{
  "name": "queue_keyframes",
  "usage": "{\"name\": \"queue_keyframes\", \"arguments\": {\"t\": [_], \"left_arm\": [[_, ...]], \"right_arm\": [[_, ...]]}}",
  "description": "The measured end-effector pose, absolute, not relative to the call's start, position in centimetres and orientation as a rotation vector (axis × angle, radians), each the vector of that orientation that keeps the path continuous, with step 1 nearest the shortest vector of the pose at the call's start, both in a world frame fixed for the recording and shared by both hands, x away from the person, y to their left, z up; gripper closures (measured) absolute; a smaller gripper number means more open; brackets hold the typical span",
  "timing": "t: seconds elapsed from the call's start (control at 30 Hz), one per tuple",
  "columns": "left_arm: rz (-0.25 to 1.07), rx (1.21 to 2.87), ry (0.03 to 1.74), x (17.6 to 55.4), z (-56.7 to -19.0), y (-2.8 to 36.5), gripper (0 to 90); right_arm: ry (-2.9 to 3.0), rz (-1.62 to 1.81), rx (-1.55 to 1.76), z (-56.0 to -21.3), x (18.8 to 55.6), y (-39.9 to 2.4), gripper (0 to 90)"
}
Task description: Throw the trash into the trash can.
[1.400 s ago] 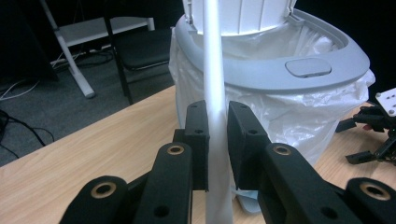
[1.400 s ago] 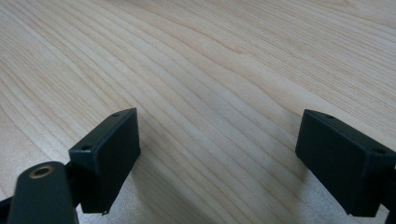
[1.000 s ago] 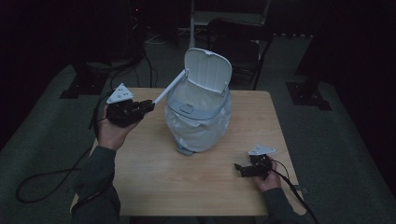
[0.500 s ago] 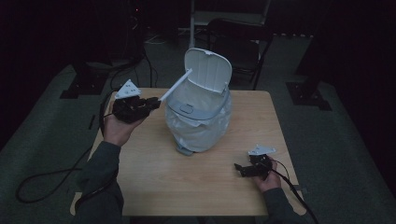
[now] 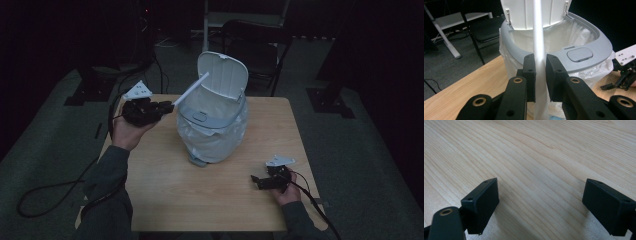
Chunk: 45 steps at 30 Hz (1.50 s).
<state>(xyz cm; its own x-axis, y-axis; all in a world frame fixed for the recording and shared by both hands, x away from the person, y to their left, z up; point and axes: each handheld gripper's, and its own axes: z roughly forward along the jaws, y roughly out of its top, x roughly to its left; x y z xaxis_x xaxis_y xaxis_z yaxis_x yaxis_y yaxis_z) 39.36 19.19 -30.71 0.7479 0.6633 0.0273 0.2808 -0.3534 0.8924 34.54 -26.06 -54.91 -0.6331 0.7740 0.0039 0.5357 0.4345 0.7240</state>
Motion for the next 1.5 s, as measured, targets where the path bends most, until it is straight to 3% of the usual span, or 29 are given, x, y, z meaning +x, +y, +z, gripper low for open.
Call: {"name": "queue_keyframes", "arguments": {"t": [0.93,1.17,1.5], "left_arm": [[0.451,1.993,0.682,40.7,-29.5,17.2,79.2],[0.432,1.942,0.695,40.7,-29.5,17.6,64.6],[0.439,1.922,0.712,40.5,-29.6,18.2,63.7]], "right_arm": [[2.362,1.016,1.122,-54.9,34.5,-26.1,12.8],[2.364,1.017,1.121,-54.9,34.5,-26.1,12.8],[2.364,1.017,1.120,-54.9,34.5,-26.1,12.8]]}}
